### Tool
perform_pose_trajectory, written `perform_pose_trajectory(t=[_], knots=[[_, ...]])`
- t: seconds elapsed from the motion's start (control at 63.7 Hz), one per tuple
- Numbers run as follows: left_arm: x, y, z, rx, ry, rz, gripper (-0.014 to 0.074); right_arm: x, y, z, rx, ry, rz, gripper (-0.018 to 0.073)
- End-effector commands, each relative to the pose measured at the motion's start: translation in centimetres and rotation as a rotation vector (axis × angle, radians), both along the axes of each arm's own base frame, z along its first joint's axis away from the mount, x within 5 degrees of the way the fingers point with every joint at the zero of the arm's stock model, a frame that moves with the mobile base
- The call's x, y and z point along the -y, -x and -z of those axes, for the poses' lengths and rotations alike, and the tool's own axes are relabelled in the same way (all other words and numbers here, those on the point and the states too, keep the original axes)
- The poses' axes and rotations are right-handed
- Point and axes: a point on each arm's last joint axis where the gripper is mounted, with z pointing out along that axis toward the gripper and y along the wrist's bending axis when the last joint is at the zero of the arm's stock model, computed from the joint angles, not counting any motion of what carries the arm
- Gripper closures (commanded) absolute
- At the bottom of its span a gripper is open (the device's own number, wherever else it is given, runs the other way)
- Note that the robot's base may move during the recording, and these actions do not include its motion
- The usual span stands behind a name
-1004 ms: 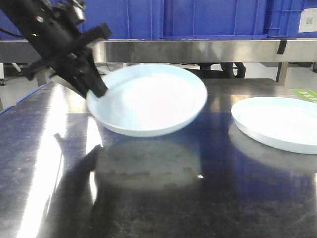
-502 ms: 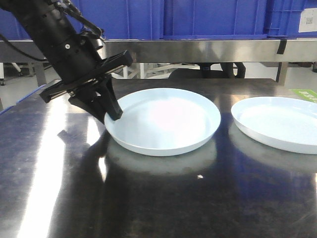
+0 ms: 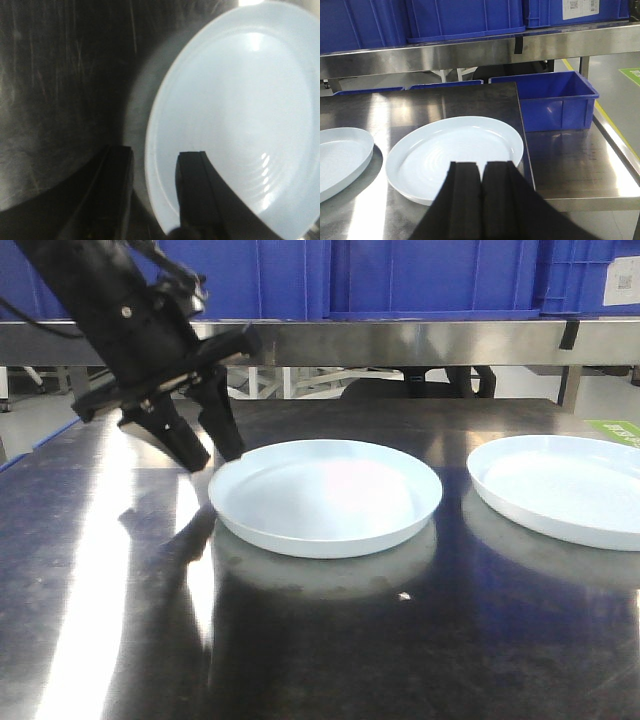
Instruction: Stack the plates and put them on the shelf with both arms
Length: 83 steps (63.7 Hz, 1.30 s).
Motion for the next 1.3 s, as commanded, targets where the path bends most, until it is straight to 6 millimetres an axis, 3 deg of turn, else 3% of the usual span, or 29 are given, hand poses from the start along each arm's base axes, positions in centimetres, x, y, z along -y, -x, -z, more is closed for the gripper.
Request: perform_pose_trajectory(t=[0.0, 0.298, 0.518, 0.69, 0.973, 1.287], knots=[[0.3, 0.9, -4.6, 0.128, 0.048, 0.003, 0.0267, 0.1, 0.1, -0.8, 0.098, 0.014, 0.010, 0.0506], [1.4, 4.2, -8.3, 0.363, -0.033, 0.102, 0.0267, 0.1, 0.1, -0.8, 0.098, 0.014, 0.010, 0.0506], [2.4, 7.9, -8.5, 0.562, 0.054, 0.088, 0.0269, 0.1, 0.1, -0.8, 0.098, 0.014, 0.010, 0.0506], [1.7, 10.9, -8.4, 0.719, 0.124, 0.049, 0.0271, 0.1, 0.1, -0.8, 0.098, 0.014, 0.010, 0.0506], [-2.7, 15.4, -8.7, 0.949, 0.207, -0.065, 0.0519, 0.1, 0.1, -0.8, 0.098, 0.014, 0.010, 0.0506], [-9.6, 20.2, -8.0, 1.147, 0.081, -0.122, 0.0516, 0.1, 0.1, -0.8, 0.098, 0.014, 0.010, 0.0506]])
